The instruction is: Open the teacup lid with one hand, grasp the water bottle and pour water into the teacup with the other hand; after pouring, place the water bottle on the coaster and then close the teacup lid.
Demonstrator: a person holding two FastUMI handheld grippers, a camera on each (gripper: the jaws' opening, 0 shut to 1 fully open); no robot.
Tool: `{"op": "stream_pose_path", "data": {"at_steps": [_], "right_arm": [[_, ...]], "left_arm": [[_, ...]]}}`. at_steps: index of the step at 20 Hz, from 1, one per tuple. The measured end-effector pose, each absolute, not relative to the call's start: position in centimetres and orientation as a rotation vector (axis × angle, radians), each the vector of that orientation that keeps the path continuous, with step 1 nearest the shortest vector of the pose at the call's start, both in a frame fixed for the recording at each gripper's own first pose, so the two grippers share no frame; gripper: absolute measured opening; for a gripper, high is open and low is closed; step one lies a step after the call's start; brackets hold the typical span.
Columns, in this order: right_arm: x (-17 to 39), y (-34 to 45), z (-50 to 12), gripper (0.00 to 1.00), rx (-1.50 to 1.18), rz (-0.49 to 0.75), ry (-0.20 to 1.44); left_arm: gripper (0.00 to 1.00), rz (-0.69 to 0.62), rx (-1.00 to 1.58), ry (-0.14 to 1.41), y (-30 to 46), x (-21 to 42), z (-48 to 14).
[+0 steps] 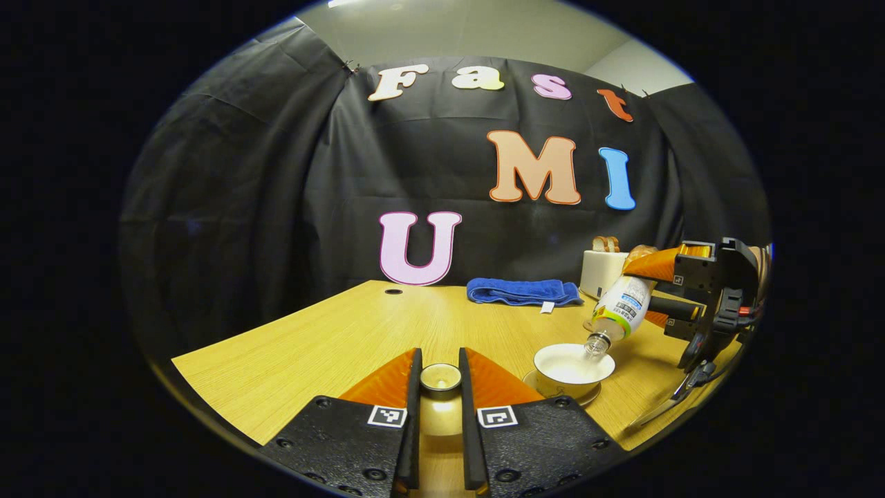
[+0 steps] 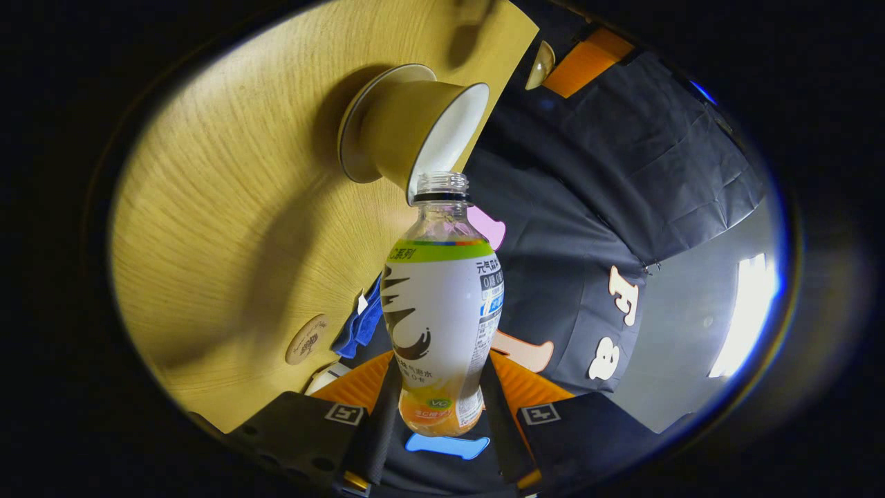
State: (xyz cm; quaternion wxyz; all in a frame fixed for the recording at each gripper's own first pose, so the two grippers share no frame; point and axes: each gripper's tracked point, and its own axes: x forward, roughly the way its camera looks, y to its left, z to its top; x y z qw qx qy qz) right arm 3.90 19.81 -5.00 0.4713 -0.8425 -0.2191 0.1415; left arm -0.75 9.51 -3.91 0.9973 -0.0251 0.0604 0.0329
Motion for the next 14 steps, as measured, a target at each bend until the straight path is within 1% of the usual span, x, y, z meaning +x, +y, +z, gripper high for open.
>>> {"op": "stream_pose_path", "data": {"at_steps": [4,6,11,14], "right_arm": [[4.2,19.7,-5.1,0.67,-2.032,0.355,-0.524],[4.9,19.2,-5.2,0.67,-1.981,0.366,-0.475],[4.3,18.4,-5.6,0.67,-1.784,0.417,-0.36],[4.1,18.5,-6.0,0.67,-1.614,0.47,-0.274]], "left_arm": [[0.23,0.062,-0.044,0.126,9.1,-0.5,-3.9],[0.23,0.064,-0.042,0.123,9.1,-0.5,-3.8],[0.23,0.053,-0.031,0.119,8.1,0.1,-3.2],[0.23,0.045,-0.023,0.099,7.4,0.6,-2.2]]}}
